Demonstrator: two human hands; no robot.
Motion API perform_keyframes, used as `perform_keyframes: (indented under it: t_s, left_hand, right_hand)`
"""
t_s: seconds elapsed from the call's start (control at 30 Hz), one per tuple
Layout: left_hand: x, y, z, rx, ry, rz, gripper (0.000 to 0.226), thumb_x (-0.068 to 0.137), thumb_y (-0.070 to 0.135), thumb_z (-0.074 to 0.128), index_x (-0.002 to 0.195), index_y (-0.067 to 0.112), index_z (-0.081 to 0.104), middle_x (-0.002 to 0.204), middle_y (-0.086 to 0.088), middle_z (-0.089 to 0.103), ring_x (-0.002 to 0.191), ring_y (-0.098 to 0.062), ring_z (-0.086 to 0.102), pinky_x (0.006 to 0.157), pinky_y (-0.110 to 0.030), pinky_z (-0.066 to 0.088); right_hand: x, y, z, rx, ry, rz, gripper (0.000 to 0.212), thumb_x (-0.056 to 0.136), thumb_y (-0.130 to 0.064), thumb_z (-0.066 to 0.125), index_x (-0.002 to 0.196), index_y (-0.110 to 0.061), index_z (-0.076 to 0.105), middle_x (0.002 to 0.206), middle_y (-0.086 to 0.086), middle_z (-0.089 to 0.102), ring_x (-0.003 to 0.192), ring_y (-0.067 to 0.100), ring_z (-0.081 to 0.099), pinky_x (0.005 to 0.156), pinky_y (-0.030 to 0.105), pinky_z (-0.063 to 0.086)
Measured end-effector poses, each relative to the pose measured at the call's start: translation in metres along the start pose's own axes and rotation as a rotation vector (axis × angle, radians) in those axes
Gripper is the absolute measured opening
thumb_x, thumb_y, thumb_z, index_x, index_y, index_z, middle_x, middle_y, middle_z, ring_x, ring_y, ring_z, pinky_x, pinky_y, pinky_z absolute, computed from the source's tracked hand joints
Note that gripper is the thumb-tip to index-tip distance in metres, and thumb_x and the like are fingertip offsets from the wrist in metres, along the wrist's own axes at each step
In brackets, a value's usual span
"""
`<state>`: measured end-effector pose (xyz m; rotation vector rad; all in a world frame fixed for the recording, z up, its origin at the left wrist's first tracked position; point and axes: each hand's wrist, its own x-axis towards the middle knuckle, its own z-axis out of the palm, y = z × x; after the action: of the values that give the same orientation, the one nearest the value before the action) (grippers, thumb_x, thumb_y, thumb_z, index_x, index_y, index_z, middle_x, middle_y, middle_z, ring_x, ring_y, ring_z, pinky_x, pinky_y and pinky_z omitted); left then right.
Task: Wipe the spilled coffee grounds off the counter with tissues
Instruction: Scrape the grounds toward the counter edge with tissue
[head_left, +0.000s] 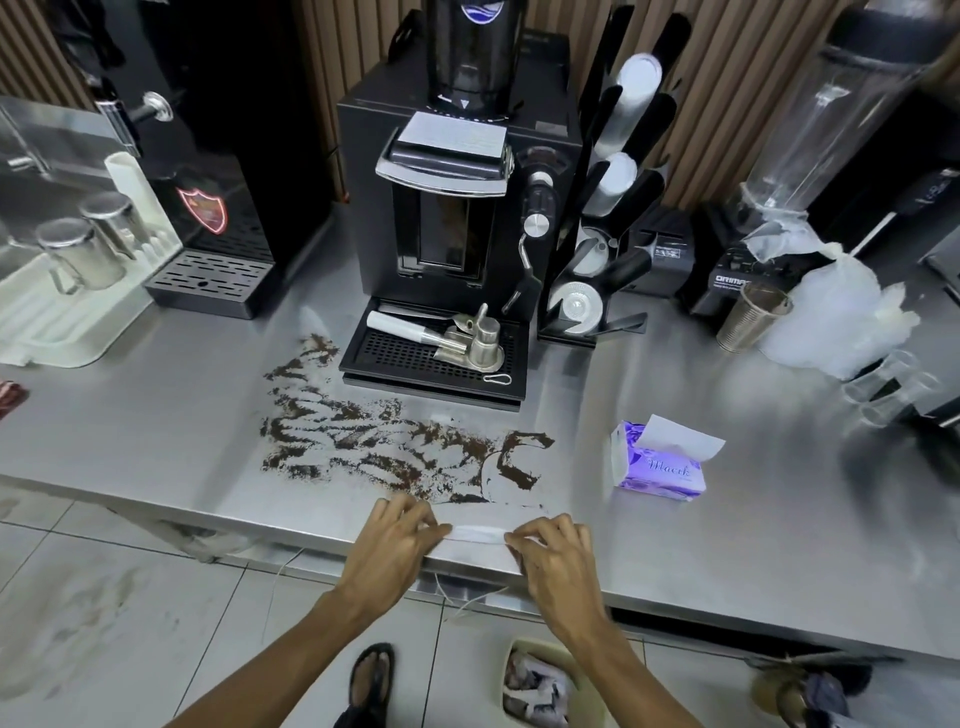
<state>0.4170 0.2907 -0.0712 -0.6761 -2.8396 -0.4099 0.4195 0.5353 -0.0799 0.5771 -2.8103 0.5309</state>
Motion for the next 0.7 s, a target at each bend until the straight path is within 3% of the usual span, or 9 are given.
perform_keyframes:
  t_s: [0.1, 0.27, 0.37, 0.43, 0.57, 0.63, 0.7]
  left_hand:
    - [0.018, -0.001, -0.002, -0.034, 0.051, -0.002, 0.020, 0.081, 0.020, 0.075, 0.099, 0.028, 0.076, 0.088, 0.010, 0.063, 0.084, -0.013, 0.043, 0.063, -0.028, 0.042]
    - [0.055, -0.015, -0.017, -0.265, 0.027, -0.007, 0.028, 0.078, 0.013, 0.076, 0.102, 0.027, 0.076, 0.091, 0.010, 0.066, 0.086, -0.013, 0.052, 0.071, -0.029, 0.046]
    - [0.093, -0.025, -0.017, -0.328, -0.042, 0.043, 0.027, 0.083, 0.008, 0.073, 0.106, 0.021, 0.075, 0.097, 0.003, 0.068, 0.082, -0.011, 0.062, 0.073, -0.029, 0.057]
    - [0.121, -0.027, -0.017, -0.304, -0.081, 0.113, 0.027, 0.085, 0.007, 0.070, 0.110, 0.018, 0.073, 0.103, -0.002, 0.068, 0.082, -0.015, 0.066, 0.072, -0.032, 0.059]
    - [0.168, -0.031, -0.011, -0.221, -0.205, 0.217, 0.025, 0.100, 0.028, 0.046, 0.113, 0.016, 0.064, 0.115, -0.004, 0.060, 0.101, -0.020, 0.055, 0.086, -0.036, 0.048]
    - [0.188, -0.035, -0.004, -0.092, -0.232, 0.272, 0.020, 0.094, 0.023, 0.060, 0.111, 0.014, 0.066, 0.114, -0.004, 0.059, 0.100, -0.021, 0.054, 0.084, -0.033, 0.048]
    - [0.200, -0.040, 0.008, 0.006, -0.240, 0.380, 0.029, 0.074, 0.017, 0.082, 0.101, 0.014, 0.071, 0.104, -0.002, 0.063, 0.087, -0.017, 0.058, 0.071, -0.027, 0.052]
  right_hand:
    - [0.015, 0.002, -0.006, 0.030, 0.098, 0.074, 0.026, 0.076, -0.009, 0.078, 0.096, -0.025, 0.076, 0.091, -0.012, 0.066, 0.083, 0.012, 0.048, 0.072, 0.026, 0.033]
    - [0.024, 0.011, -0.025, 0.072, 0.240, 0.201, 0.020, 0.086, -0.015, 0.067, 0.102, -0.022, 0.075, 0.089, -0.009, 0.066, 0.084, 0.011, 0.053, 0.076, 0.024, 0.039]
    - [0.036, 0.014, -0.021, 0.103, 0.254, 0.298, 0.023, 0.084, -0.001, 0.066, 0.101, -0.014, 0.075, 0.091, -0.002, 0.066, 0.080, 0.006, 0.057, 0.082, 0.003, 0.038]
    - [0.047, 0.019, -0.017, 0.088, 0.253, 0.353, 0.025, 0.083, 0.002, 0.066, 0.102, -0.013, 0.074, 0.097, -0.001, 0.067, 0.083, 0.002, 0.055, 0.084, -0.001, 0.036]
    - [0.083, 0.032, -0.019, -0.042, 0.235, 0.400, 0.030, 0.076, 0.006, 0.072, 0.098, -0.014, 0.075, 0.100, 0.001, 0.069, 0.083, 0.019, 0.063, 0.070, 0.029, 0.057]
    - [0.106, 0.040, -0.023, -0.107, 0.265, 0.393, 0.021, 0.076, 0.003, 0.071, 0.092, -0.011, 0.076, 0.095, 0.004, 0.069, 0.078, 0.024, 0.062, 0.069, 0.032, 0.056]
    - [0.122, 0.050, -0.024, -0.155, 0.249, 0.401, 0.013, 0.077, -0.006, 0.071, 0.089, -0.010, 0.076, 0.093, 0.005, 0.069, 0.078, 0.027, 0.062, 0.070, 0.034, 0.054]
